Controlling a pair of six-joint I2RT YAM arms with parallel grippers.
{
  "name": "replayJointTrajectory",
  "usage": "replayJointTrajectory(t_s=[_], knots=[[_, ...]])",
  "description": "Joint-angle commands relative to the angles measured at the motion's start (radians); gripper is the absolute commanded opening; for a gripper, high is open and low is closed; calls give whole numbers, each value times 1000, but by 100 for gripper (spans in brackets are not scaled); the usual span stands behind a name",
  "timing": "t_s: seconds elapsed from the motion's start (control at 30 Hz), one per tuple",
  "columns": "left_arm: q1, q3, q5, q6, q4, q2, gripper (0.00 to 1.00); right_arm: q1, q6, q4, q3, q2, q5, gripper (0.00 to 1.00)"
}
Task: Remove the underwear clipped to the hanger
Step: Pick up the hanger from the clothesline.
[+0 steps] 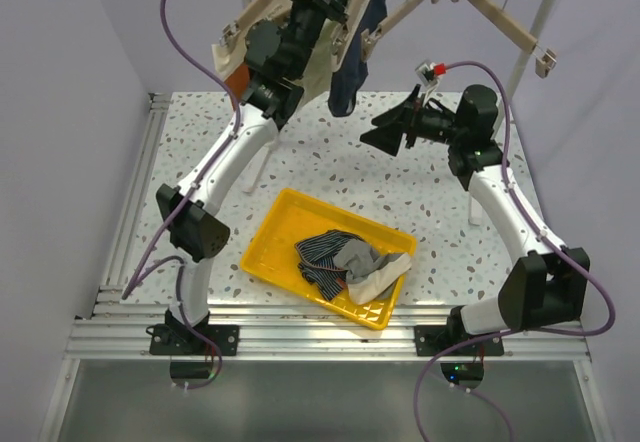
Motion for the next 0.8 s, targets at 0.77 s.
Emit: replayJointTrajectory(t_s=[0.77], knots=[[27,-572,160,251,-234,-549,0,-4,-488,-139,-79,-152,-175,99]])
